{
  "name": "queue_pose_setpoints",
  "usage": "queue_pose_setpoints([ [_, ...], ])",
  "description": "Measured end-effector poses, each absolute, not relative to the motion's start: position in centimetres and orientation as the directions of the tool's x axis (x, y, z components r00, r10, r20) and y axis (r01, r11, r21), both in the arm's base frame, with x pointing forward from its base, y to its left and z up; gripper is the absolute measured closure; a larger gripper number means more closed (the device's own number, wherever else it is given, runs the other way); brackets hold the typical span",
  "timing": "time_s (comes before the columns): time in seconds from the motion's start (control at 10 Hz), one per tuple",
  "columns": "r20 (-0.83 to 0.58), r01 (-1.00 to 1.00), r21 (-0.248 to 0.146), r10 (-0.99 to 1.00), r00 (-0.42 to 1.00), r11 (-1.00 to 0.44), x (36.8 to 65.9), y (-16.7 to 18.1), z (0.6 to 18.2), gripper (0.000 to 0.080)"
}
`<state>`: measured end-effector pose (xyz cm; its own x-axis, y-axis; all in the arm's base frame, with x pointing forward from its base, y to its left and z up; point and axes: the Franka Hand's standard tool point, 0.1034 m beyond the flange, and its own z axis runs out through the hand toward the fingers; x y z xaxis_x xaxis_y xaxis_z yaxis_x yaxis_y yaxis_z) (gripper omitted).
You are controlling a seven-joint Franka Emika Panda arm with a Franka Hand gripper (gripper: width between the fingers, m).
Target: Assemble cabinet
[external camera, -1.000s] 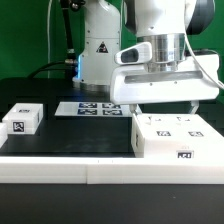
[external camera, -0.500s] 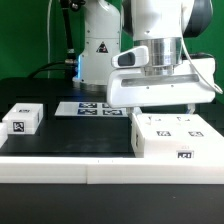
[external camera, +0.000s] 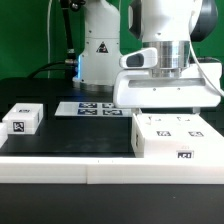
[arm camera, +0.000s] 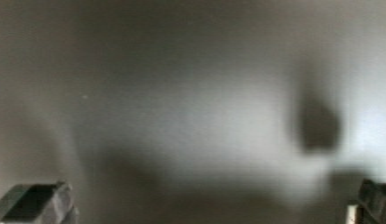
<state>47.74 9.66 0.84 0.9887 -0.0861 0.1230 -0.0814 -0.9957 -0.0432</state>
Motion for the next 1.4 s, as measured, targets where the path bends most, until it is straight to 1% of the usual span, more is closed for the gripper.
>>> queue_pose_setpoints([
  [0.1,0.125,-0.066,-0.028,-0.069,0.99,-0.997,47.9,8.9,0.7,0.0002],
  [0.2,0.126,-0.052,-0.022,-0.054,0.991,-0.998,48.2,8.1,0.7,0.0002],
  [0.8,0.128,-0.044,-0.023,-0.047,0.991,-0.999,48.4,8.4,0.6,0.0002],
  [1.1,0.138,-0.022,-0.02,-0.025,0.99,-1.0,49.2,8.5,0.6,0.0002],
  [1.4,0.141,-0.019,-0.022,-0.022,0.99,-1.0,49.5,8.8,0.5,0.0002],
])
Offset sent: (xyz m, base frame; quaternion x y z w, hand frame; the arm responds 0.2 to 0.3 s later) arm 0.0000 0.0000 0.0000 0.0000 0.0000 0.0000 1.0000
